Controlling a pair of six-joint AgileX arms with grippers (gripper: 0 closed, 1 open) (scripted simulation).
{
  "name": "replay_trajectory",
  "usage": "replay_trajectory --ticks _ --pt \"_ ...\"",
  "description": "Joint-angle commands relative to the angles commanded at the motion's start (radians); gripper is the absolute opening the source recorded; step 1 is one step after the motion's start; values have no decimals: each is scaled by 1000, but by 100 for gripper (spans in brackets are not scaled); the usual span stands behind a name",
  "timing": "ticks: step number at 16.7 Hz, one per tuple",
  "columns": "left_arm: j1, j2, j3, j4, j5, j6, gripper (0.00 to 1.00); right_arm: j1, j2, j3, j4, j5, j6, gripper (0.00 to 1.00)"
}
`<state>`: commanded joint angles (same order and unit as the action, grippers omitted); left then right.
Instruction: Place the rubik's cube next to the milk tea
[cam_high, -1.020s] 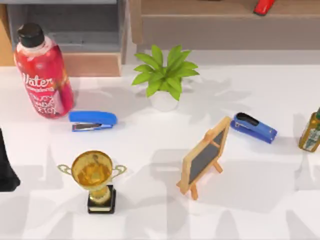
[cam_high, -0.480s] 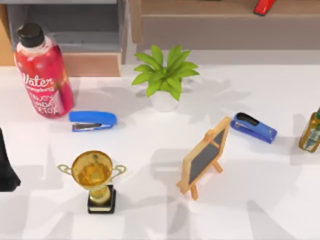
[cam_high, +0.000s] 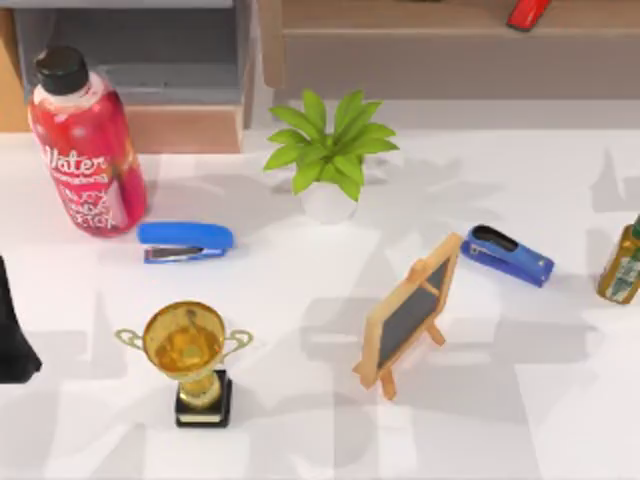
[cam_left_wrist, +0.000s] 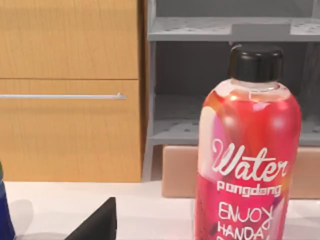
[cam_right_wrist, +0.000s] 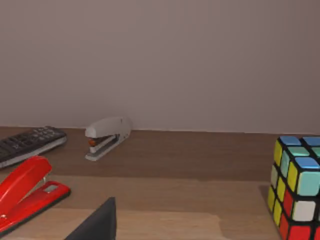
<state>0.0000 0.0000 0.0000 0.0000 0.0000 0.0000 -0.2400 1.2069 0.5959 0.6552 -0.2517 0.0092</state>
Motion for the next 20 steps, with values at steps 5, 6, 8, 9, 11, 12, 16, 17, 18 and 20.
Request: replay_trajectory --ticks 5,6,8,9,11,12,16,17,18,20 --pt "0 0 0 0 0 0 100 -99 482 217 238 -78 -8 100" --pt "0 0 0 0 0 0 100 -115 556 250 275 -90 -7 100" --pt "0 0 0 0 0 0 100 -143 675 304 334 -110 -3 100" --pt "0 0 0 0 0 0 100 -154 718 325 357 -117 0 100" --pt "0 0 0 0 0 0 100 -168 774 351 386 -126 5 100" --pt "0 0 0 0 0 0 100 -171 787 356 392 -127 6 100" --pt "0 0 0 0 0 0 100 -172 789 358 394 -128 6 100" --pt "0 0 0 0 0 0 100 -167 787 353 391 -126 6 100" --pt "0 0 0 0 0 0 100 -167 788 356 390 -125 6 100" --pt "0 0 0 0 0 0 100 -160 799 386 377 -117 6 100"
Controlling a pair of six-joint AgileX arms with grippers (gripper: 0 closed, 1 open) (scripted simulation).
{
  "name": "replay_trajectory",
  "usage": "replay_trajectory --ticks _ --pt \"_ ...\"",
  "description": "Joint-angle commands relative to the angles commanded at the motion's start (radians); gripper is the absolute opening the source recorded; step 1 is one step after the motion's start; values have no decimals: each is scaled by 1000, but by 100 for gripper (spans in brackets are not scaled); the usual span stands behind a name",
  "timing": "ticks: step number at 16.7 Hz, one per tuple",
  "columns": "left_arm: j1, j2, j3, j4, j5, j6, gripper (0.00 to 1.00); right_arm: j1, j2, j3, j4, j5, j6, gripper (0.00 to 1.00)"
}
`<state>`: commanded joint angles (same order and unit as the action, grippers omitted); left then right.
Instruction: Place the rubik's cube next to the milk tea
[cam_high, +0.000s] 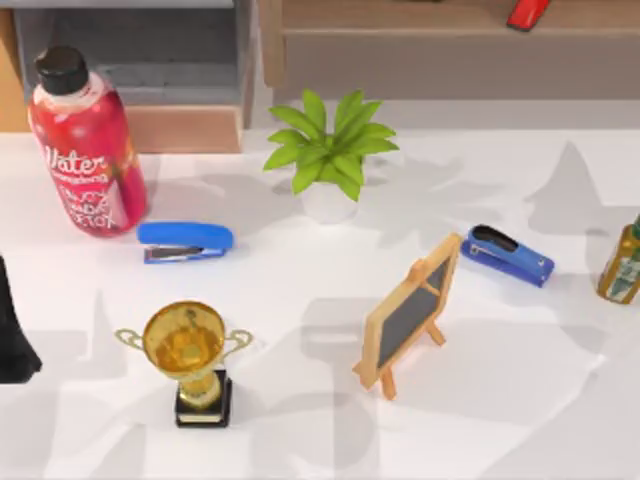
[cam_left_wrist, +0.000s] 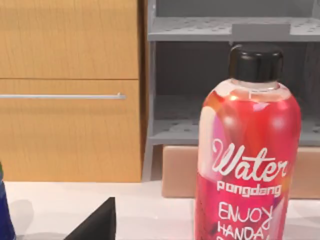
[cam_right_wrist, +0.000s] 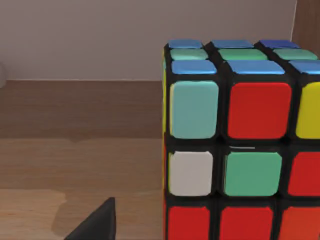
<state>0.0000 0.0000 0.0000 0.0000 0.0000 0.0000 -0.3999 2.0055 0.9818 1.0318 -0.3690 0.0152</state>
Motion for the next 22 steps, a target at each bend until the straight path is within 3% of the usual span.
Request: replay_trajectory --ticks 8,13,22 --pt "0 0 0 0 0 0 100 38 141 230 -91 41 -1 100" --pt "0 0 0 0 0 0 100 39 151 242 -95 43 -1 100" --pt "0 0 0 0 0 0 100 39 151 242 -95 43 -1 32"
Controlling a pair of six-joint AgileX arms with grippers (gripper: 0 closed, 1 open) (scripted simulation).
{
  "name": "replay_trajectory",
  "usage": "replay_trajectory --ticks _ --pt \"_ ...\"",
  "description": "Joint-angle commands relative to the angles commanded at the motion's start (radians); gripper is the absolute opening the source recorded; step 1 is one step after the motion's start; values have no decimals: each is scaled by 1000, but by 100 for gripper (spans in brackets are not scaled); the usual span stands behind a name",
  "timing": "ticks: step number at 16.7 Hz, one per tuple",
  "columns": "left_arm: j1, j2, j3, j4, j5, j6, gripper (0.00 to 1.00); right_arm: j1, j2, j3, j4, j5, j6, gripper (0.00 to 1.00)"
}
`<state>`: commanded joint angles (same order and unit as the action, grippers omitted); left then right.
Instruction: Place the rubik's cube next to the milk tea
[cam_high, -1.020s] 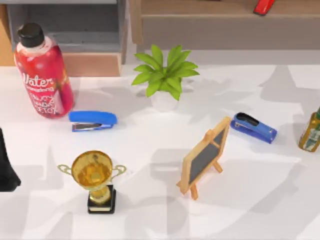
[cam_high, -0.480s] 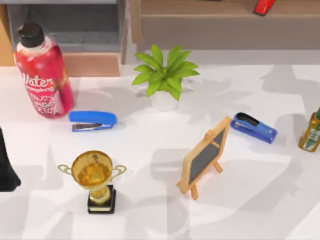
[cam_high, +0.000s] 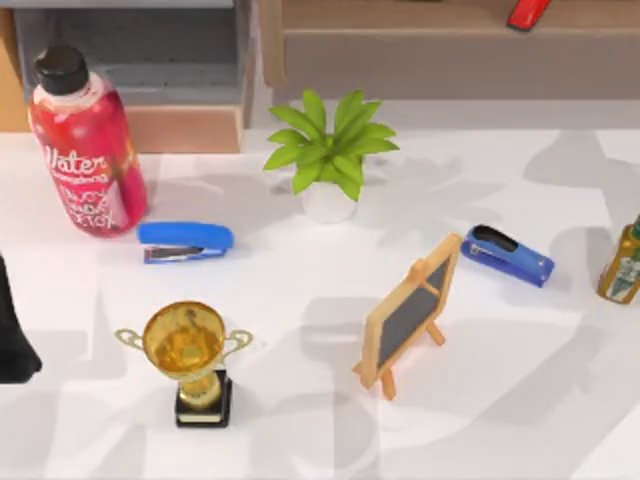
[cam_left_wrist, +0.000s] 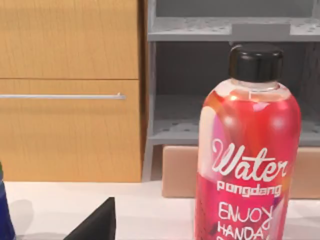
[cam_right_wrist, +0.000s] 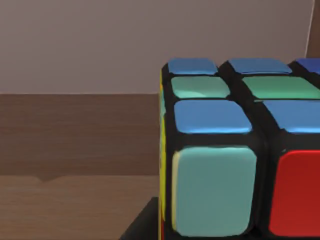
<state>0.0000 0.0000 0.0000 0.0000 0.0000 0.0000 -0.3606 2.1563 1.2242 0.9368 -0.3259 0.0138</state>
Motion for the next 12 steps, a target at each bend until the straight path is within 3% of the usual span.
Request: replay_trajectory --ticks 4,12 --pt "0 0 0 0 0 0 100 0 0 0 0 0 0 2" --pt "0 0 0 0 0 0 100 0 0 0 0 0 0 0"
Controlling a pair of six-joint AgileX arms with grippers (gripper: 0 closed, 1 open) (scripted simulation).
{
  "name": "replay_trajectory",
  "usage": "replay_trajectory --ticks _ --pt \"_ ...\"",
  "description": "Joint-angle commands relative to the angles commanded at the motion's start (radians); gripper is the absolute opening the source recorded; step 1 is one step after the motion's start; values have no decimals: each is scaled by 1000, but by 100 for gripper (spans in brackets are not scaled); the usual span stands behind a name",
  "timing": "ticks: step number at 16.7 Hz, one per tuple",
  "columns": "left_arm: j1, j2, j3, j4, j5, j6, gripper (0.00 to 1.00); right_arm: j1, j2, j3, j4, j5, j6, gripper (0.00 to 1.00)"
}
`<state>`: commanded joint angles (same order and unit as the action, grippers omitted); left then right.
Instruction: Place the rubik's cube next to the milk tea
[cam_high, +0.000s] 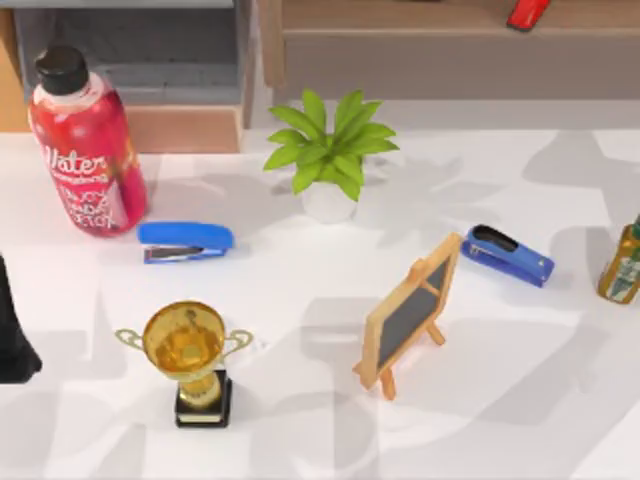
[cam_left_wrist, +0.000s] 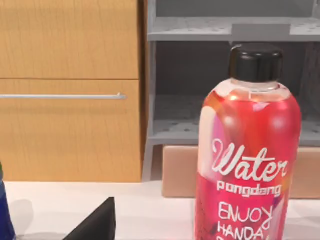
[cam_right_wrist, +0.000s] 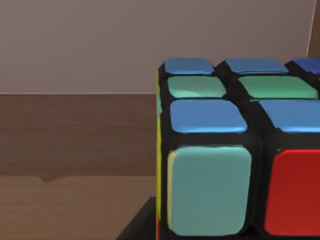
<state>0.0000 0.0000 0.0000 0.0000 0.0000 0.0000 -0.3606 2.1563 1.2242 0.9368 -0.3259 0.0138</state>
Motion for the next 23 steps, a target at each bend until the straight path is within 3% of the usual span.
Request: replay_trajectory --ticks 13,17,23 --pt "0 0 0 0 0 0 100 13 -68 23 -92 4 -1 0" --pt "0 0 0 0 0 0 100 81 -183 88 -317 19 -21 0" --pt "0 0 0 0 0 0 100 225 -319 229 -883 63 -87 0"
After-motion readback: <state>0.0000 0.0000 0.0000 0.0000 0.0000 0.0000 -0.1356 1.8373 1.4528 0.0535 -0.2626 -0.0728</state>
